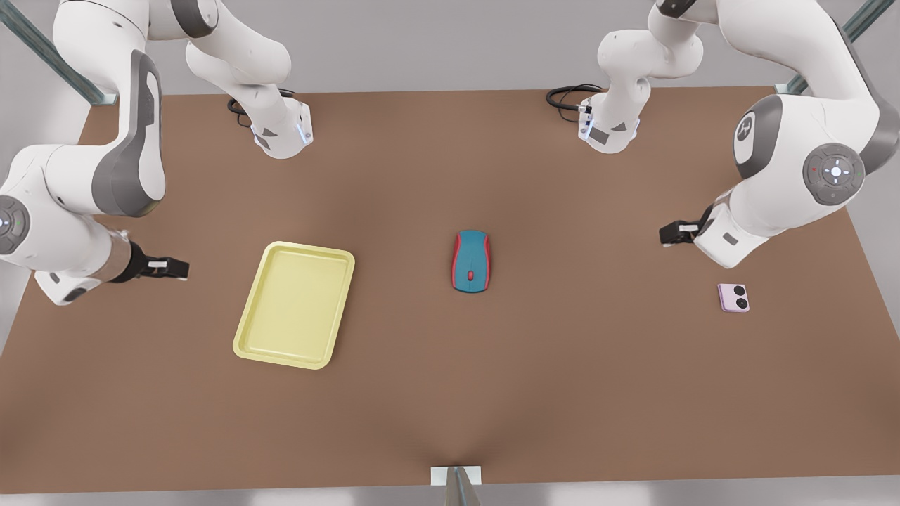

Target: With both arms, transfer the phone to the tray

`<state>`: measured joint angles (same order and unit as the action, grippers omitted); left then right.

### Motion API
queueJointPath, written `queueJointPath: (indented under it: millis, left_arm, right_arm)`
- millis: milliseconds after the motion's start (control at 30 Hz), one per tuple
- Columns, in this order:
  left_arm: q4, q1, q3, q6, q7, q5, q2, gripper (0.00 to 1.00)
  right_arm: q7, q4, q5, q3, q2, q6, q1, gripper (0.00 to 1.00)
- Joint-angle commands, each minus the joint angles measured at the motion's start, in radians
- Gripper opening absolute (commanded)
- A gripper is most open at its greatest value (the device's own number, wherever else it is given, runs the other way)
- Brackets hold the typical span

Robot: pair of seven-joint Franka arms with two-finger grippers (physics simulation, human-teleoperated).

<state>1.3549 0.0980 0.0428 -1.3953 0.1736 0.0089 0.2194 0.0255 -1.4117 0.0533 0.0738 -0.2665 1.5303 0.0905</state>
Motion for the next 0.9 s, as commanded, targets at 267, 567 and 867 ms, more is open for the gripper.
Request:
queueJointPath:
  millis: [267,567,867]
  left_arm:
    - [0.202,-0.337,-0.033,-0.588,-0.400,0.023,0.291,1.00]
    - [0.369,-0.386,-0.132,-0.893,-0.914,-0.009,0.351,1.00]
    - [0.437,-0.396,-0.132,-0.887,-1.088,-0.007,0.362,1.00]
  right_arm:
    - [0.011,0.000,0.000,0.000,0.000,0.045,0.000,1.00]
    - [0.011,0.000,0.000,0.000,0.001,0.044,0.000,1.00]
    - [0.011,0.000,0.000,0.000,0.001,0.045,0.000,1.00]
